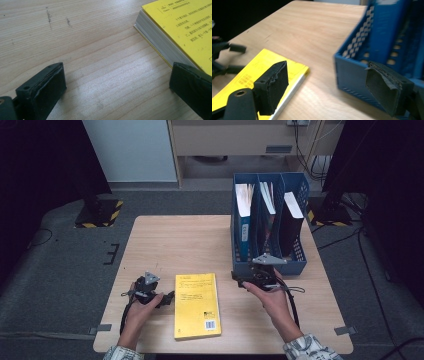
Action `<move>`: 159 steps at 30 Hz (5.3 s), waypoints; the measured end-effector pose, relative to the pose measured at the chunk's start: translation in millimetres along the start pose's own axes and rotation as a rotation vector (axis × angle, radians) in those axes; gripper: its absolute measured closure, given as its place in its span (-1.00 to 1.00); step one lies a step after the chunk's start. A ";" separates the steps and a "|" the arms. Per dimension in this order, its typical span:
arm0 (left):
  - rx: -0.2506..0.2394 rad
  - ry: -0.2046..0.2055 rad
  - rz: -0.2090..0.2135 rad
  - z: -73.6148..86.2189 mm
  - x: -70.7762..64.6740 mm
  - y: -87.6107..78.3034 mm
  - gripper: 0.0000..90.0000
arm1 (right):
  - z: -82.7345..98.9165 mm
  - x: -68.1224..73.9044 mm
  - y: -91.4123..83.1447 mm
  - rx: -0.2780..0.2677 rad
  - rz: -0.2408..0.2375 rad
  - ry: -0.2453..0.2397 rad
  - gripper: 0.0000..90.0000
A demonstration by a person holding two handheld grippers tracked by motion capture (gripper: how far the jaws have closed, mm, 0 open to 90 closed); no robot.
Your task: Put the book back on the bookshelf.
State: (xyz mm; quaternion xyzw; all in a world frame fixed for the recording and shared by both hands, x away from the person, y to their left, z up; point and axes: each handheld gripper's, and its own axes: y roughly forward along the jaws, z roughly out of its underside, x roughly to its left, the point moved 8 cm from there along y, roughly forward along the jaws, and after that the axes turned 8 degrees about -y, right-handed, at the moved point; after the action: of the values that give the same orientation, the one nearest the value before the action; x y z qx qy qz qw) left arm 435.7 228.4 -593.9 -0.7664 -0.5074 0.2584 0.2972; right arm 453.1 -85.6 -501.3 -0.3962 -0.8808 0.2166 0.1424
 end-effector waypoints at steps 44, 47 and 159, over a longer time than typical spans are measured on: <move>0.002 -0.009 0.321 11.2 -72.7 -17.0 -0.41 | 79.0 100.3 46.4 0.221 -0.237 -0.104 -0.56; -0.001 -0.006 0.319 7.6 -74.0 -13.8 -0.41 | 80.1 98.9 45.8 0.202 -0.228 -0.100 -0.56; -0.042 0.033 0.400 -27.8 -105.5 -11.6 0.74 | 82.9 100.5 45.2 0.183 -0.240 -0.134 -0.73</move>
State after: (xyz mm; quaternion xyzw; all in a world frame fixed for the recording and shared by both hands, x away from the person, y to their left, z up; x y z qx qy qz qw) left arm 410.8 128.3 -556.4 -0.8620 -0.3454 0.2892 0.2323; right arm 381.9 -4.7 -587.5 -0.2584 -0.9058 0.3035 0.1438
